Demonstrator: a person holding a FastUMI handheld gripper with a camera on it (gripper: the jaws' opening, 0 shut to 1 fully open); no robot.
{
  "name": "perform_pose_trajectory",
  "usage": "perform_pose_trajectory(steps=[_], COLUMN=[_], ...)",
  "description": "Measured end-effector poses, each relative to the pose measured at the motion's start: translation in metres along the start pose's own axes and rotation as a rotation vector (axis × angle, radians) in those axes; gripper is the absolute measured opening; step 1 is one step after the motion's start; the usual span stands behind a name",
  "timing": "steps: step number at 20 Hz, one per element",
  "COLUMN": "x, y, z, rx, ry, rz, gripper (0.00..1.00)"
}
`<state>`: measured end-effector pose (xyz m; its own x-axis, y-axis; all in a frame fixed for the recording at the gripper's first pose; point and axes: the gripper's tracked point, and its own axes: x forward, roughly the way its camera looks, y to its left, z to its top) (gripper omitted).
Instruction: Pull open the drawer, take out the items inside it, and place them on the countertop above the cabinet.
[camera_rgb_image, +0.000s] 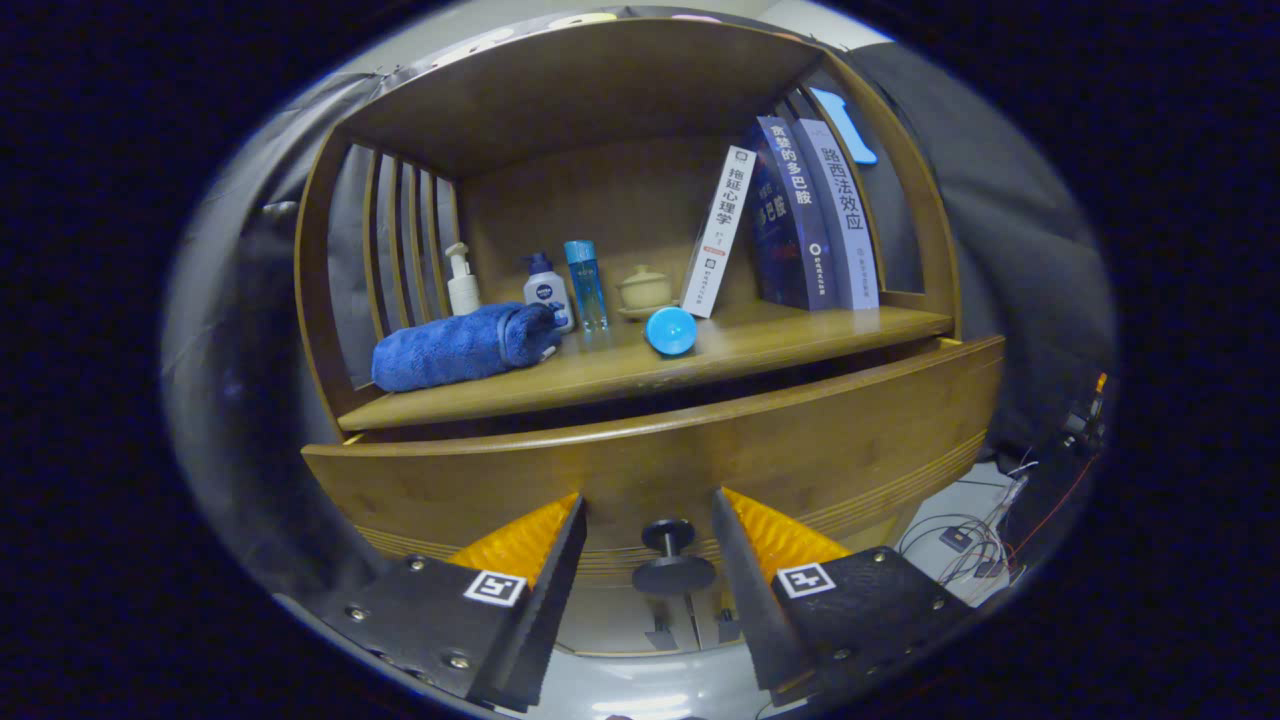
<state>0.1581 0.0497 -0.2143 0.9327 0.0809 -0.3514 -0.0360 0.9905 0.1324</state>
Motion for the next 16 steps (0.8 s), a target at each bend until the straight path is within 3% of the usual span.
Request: perform_pose_trajectory(steps=[16], x=[0.029], y=[0.005], z=[0.014], rx=[0.022], ry=[-0.016], rz=[0.007], gripper=[0.77])
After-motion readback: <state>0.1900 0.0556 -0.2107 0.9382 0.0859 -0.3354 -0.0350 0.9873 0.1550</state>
